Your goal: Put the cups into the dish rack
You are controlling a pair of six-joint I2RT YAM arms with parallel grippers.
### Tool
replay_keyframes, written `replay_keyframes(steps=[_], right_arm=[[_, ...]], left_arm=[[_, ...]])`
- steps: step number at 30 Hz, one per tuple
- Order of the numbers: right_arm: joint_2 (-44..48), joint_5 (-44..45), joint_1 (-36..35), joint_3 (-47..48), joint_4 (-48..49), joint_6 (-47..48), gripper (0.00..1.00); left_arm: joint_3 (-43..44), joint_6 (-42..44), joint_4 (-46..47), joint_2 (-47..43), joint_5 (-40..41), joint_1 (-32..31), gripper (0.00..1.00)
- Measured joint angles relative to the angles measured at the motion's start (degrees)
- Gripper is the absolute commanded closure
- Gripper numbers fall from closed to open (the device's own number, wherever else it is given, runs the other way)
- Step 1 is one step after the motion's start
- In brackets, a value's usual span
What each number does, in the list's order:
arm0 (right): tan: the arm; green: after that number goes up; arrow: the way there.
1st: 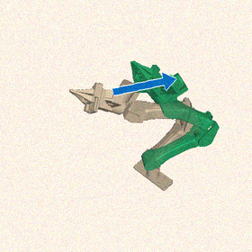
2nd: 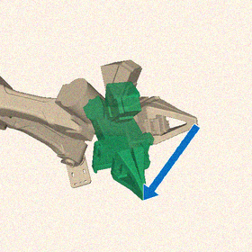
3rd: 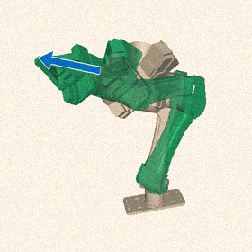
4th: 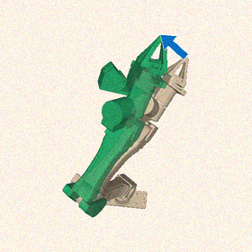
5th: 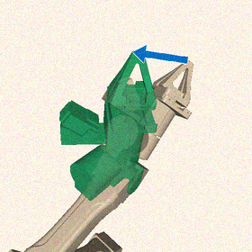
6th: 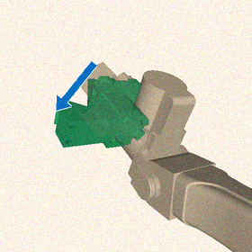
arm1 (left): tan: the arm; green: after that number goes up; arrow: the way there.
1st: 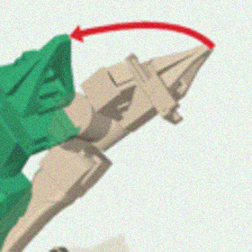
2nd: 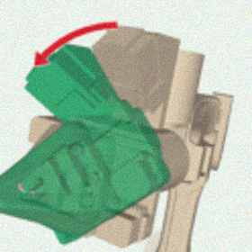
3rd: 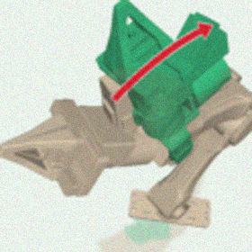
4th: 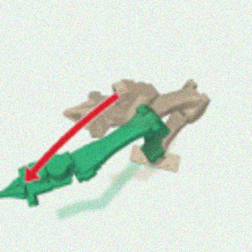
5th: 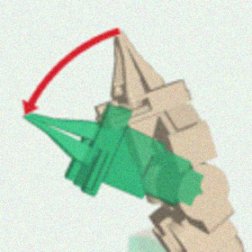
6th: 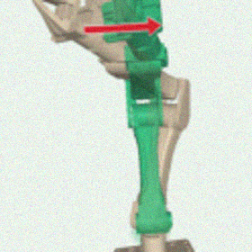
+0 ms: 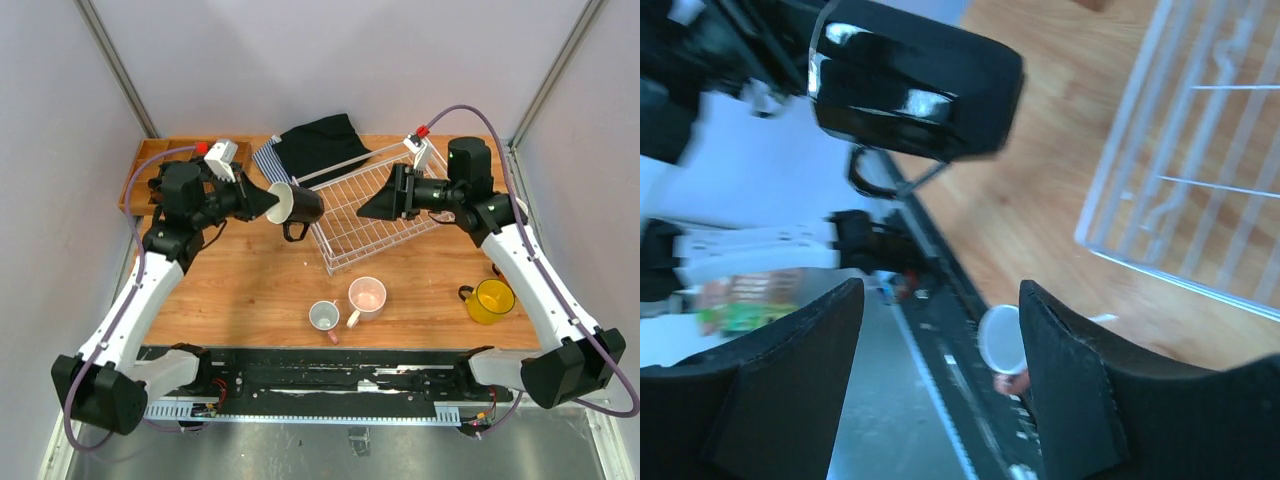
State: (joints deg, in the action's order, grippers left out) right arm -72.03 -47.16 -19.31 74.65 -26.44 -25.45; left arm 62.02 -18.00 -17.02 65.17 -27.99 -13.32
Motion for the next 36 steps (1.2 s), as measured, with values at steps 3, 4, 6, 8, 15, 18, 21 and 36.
replay_keyframes(steps=[3, 4, 6, 8, 15, 18, 21, 36], right_arm=[[0.2, -6.1, -0.5, -0.8, 9.1, -11.7, 0.32], [0.5, -7.6, -1.0, -2.1, 14.1, -16.4, 0.32], [1.2, -9.8, -2.2, -5.6, 23.4, -25.4, 0.32], [1.3, -10.9, -3.7, -9.2, 33.0, -34.8, 0.32], [0.9, -10.7, -8.5, -11.6, 47.0, -48.2, 0.33], [0.6, -10.4, -9.6, -11.8, 50.2, -50.3, 0.33], [0.2, -9.8, -9.9, -12.1, 52.1, -51.5, 0.35], [-2.3, -0.3, -13.5, -16.4, 68.3, -59.2, 0.48]], left_arm=[[-7.5, -7.7, 14.6, -4.5, -3.8, 0.0, 0.99], [-10.0, -11.1, 20.4, -5.1, -5.1, 0.0, 0.99], [-14.4, -18.5, 31.8, -4.7, -6.8, -0.1, 0.99], [-17.2, -24.6, 40.5, -3.4, -7.3, -0.3, 0.99], [-19.0, -38.3, 60.4, 0.4, -4.9, -3.3, 0.99], [-18.9, -40.6, 65.6, 0.5, -3.9, -5.4, 0.99], [-18.7, -41.2, 68.5, 1.1, -2.7, -7.2, 0.99], [-18.7, -36.7, 74.3, 3.1, 8.1, -14.2, 0.99]])
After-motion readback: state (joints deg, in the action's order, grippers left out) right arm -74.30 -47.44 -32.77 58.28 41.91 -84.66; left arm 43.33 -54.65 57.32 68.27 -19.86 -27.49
